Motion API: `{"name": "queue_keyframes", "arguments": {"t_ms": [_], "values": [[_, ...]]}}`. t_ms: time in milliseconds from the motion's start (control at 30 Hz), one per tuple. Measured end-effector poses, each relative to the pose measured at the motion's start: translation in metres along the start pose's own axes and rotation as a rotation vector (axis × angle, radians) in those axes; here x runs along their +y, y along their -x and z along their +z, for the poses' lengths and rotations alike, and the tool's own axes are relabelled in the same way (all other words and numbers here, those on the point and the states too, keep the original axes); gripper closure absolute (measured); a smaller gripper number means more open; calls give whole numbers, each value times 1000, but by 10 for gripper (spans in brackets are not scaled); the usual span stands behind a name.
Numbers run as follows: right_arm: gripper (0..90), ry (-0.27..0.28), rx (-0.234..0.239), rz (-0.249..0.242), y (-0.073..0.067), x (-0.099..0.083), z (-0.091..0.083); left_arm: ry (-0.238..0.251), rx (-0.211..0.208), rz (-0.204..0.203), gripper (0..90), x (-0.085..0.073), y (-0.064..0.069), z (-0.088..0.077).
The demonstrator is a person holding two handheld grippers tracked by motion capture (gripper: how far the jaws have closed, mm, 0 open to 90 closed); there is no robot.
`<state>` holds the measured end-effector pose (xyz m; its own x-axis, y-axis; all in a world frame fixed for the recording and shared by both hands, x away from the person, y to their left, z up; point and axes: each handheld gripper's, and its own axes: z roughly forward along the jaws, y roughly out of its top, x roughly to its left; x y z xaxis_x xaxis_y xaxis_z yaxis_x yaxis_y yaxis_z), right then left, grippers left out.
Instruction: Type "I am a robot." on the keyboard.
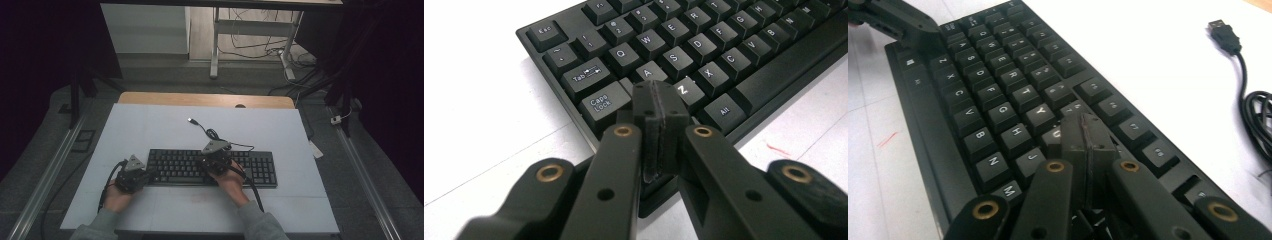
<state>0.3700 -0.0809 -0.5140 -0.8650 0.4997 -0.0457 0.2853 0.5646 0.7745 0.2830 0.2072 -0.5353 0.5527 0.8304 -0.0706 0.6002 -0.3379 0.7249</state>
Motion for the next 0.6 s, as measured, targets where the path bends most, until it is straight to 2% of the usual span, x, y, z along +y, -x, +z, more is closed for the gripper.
{"name": "queue_keyframes", "arguments": {"t_ms": [400, 600], "values": [[898, -43, -10, 9, 5, -3, 6, 0, -2, -1, 885, 0, 0, 0], [898, -46, -10, 12, 4, -2, 7, 0, -2, -2, 885, 0, 0, 0]]}}
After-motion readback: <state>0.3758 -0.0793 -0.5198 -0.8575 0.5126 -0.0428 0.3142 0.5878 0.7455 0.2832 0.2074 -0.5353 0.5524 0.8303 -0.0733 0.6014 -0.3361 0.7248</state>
